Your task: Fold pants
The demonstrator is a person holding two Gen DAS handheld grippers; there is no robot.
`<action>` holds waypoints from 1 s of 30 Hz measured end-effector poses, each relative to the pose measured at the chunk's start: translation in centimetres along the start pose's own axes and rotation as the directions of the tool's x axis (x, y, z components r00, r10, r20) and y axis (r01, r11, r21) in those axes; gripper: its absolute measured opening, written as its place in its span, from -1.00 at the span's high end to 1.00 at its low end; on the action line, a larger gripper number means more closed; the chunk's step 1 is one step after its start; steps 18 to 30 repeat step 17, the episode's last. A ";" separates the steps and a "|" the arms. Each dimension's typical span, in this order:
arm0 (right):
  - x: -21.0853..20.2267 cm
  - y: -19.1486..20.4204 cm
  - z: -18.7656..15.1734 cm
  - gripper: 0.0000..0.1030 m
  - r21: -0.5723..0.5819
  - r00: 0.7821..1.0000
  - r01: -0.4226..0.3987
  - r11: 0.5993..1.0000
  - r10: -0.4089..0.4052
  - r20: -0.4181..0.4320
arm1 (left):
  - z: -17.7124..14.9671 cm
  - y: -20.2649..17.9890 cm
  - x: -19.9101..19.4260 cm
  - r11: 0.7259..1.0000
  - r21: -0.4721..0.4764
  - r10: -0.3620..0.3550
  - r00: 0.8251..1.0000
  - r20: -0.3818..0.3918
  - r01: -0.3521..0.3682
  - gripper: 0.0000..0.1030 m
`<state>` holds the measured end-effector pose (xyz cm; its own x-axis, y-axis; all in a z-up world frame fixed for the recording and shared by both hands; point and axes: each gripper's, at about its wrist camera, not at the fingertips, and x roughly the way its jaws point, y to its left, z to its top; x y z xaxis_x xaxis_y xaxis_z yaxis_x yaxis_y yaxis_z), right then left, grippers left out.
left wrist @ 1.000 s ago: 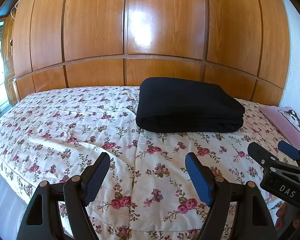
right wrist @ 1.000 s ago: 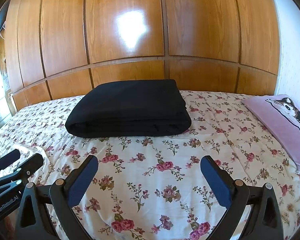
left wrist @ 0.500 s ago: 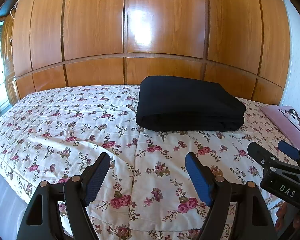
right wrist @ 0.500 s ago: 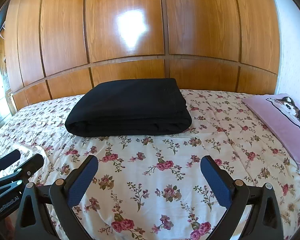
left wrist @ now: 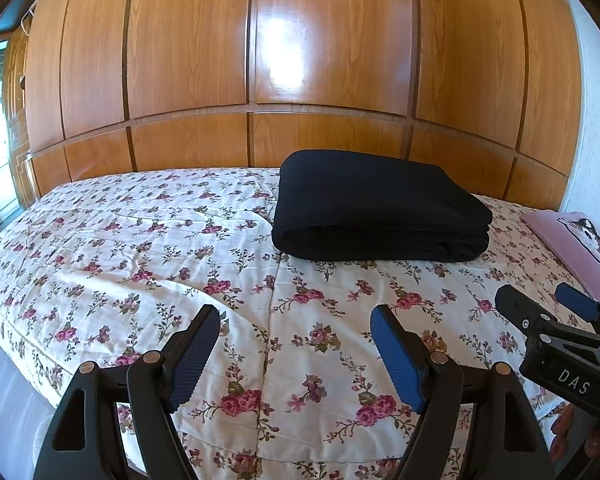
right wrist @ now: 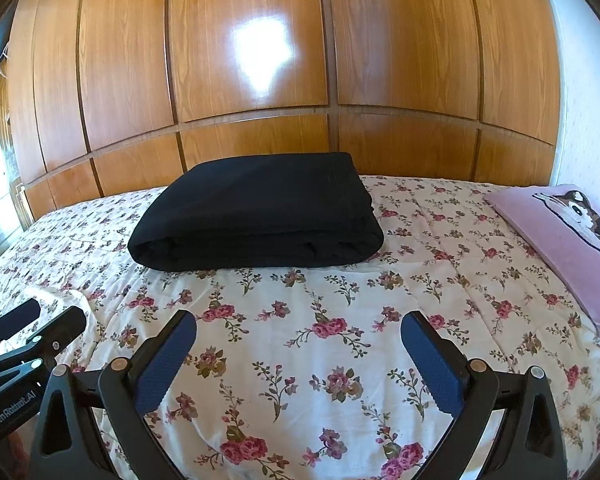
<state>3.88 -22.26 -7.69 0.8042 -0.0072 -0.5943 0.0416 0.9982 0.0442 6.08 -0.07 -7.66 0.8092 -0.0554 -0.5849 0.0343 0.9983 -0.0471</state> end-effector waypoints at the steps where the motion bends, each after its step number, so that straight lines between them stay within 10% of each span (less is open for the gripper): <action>1: 0.0 0.0 0.0 -0.99 0.001 1.000 0.000 1.000 0.000 0.000 | 0.0 0.0 0.0 1.000 0.000 0.002 1.000 0.000 -0.002 -0.53; 30: 0.4 -0.2 -0.2 -0.99 0.005 1.000 -0.002 1.000 0.002 -0.012 | -0.2 0.0 0.0 0.998 -0.029 0.063 0.998 0.000 -0.063 -0.52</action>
